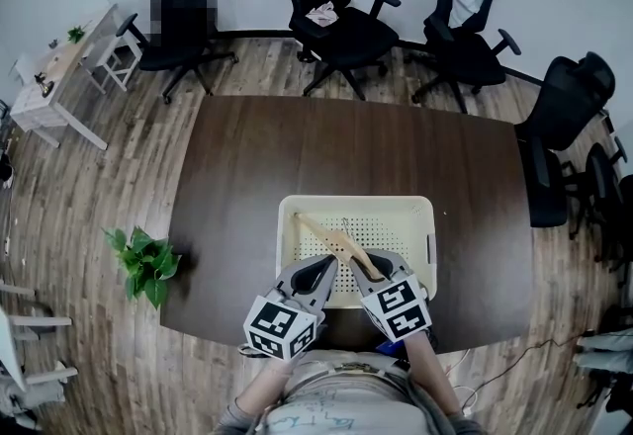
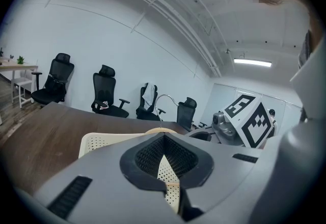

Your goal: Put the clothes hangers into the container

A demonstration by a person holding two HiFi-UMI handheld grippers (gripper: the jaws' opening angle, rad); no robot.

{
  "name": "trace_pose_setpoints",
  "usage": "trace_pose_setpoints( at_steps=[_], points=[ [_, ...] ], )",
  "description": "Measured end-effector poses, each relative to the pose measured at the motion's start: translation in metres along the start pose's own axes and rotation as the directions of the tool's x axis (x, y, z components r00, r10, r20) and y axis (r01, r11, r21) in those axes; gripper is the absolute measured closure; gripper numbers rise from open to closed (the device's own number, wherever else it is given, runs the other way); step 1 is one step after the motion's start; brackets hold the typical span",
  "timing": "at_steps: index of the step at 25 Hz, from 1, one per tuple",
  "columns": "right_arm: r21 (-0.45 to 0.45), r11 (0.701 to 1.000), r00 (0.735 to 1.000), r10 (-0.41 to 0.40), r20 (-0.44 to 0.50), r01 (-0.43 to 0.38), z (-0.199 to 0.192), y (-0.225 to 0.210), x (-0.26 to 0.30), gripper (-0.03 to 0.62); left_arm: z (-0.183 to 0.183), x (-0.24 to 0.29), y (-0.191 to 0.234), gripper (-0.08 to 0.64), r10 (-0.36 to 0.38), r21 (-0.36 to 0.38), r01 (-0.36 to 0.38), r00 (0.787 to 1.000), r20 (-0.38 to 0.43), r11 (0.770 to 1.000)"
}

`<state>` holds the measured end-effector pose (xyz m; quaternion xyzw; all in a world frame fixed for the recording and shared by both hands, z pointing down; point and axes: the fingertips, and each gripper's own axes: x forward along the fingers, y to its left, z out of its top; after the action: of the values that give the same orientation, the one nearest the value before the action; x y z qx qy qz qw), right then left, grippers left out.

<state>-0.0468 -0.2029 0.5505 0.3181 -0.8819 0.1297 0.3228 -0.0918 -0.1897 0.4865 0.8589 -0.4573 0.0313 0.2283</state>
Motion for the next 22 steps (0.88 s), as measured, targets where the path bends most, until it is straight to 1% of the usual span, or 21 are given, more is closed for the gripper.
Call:
trace_pose_setpoints(
  at_steps=[22],
  points=[
    [-0.003,0.998,0.998,-0.057,-0.001,0.057,-0.002,-0.02,0.001,0.518,-0.006,0.003,0.004,0.549,0.004,-0.002,-0.004,1.0,-0.019,1.0]
  ],
)
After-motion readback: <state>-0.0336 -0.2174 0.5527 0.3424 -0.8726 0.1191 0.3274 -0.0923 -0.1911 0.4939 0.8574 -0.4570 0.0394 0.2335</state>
